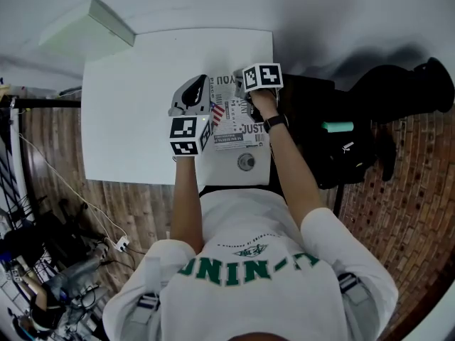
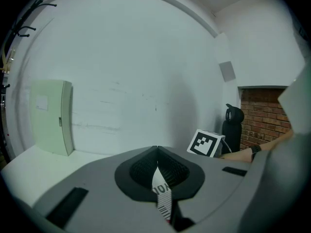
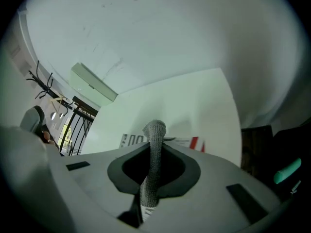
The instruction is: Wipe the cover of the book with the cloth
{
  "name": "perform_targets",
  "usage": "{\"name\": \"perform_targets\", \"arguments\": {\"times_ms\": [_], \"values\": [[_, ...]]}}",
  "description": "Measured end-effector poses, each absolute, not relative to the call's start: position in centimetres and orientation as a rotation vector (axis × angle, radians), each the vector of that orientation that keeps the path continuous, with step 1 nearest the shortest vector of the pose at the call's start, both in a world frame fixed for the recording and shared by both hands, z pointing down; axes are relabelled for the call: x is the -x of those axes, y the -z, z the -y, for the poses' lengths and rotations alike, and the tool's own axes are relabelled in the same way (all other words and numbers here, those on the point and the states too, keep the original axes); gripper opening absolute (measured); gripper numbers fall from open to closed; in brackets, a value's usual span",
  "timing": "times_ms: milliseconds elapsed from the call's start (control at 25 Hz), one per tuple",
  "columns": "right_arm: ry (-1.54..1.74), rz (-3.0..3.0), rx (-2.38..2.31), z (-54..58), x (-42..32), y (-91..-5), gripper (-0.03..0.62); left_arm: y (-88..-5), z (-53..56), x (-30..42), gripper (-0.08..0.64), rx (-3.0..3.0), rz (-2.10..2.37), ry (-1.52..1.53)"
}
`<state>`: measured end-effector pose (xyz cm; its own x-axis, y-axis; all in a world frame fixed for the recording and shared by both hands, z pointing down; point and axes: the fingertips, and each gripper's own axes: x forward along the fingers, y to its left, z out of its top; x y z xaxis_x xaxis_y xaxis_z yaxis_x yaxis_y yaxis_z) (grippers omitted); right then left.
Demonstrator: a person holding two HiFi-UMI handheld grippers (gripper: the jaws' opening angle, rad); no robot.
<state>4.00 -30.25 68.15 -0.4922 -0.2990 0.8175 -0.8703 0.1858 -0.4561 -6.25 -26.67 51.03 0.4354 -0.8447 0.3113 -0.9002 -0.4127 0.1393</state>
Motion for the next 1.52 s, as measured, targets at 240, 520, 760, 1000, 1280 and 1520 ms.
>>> {"name": "perform_targets", "arguments": {"times_ms": [240, 520, 760, 1000, 1280, 1520], "values": [[-1.305, 1.839, -1.203, 30.5, -9.4, -68.1, 0.037, -51.2, 26.5, 5.2, 0.005, -2.423, 1.476, -0.280], [-1.301, 1.823, -1.170, 29.7, -6.7, -67.6, 0.037, -50.8, 25.8, 7.6, 0.005, -2.393, 1.533, -0.273], [-1.352, 1.957, -0.956, 27.5, 3.3, -66.6, 0.037, -50.3, 25.5, 10.8, 0.005, -2.339, 1.613, -0.262], [-1.302, 1.963, -0.903, 26.8, 6.8, -68.2, 0.037, -50.2, 25.6, 11.4, 0.005, -2.348, 1.618, -0.276], [-1.279, 1.954, -0.998, 27.3, 2.6, -68.3, 0.035, -49.8, 26.1, 9.1, 0.005, -2.389, 1.575, -0.277], [-1.315, 1.891, -1.154, 27.9, -6.3, -68.2, 0.035, -50.1, 26.3, 6.9, 0.005, -2.420, 1.527, -0.274]]}}
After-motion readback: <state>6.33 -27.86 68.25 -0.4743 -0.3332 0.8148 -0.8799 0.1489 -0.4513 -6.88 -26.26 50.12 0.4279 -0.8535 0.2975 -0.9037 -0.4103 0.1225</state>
